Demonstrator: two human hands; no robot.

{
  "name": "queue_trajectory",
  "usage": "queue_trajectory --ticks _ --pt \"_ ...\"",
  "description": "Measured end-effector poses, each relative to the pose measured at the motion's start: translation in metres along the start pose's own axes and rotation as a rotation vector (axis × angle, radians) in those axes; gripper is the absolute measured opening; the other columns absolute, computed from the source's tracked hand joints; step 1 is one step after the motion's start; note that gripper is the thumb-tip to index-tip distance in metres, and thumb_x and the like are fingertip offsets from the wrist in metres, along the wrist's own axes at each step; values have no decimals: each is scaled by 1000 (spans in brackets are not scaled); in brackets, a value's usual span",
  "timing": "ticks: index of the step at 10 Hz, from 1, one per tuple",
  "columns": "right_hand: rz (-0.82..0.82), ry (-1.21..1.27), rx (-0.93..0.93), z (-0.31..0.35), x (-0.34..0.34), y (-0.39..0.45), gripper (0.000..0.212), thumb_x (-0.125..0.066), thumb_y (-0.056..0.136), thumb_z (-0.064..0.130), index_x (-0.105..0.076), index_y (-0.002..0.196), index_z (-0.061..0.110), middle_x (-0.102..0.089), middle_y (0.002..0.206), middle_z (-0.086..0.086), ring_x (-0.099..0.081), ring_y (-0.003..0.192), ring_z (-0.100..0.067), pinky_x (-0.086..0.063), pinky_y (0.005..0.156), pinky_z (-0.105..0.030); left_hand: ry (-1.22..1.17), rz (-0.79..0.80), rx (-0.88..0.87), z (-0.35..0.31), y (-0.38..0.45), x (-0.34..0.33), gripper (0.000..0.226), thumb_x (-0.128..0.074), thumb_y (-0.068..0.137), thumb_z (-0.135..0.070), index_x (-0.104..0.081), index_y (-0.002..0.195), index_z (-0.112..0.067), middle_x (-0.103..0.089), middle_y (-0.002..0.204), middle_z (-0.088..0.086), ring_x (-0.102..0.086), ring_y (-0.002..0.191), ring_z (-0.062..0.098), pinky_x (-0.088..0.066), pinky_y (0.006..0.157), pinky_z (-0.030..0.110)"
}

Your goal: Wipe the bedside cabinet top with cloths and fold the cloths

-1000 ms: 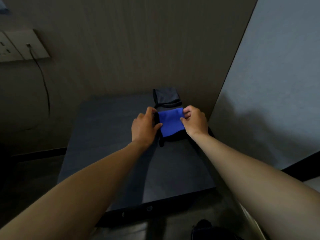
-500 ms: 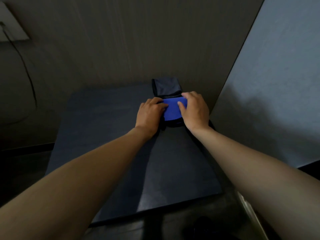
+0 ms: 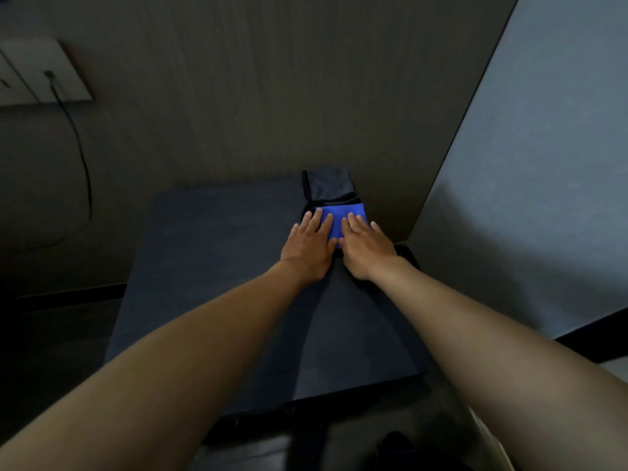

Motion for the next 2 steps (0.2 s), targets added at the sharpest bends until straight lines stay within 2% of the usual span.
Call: queue_trajectory --ticks 2 --pt "24 24 29 16 30 -23 61 -27 105 30 -3 156 8 1 165 -8 1 152 -20 -4 123 -40 -15 -8 -81 -20 -29 34 62 -35 103 -29 -7 156 -13 -2 163 6 1 150 24 -14 119 39"
Point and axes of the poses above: each hand's wrist, its own y-axis towards the middle knuckle, its own x-axis out of the back of the hand, z = x × y, the point moved 7 cm from there along y, towards the middle knuckle
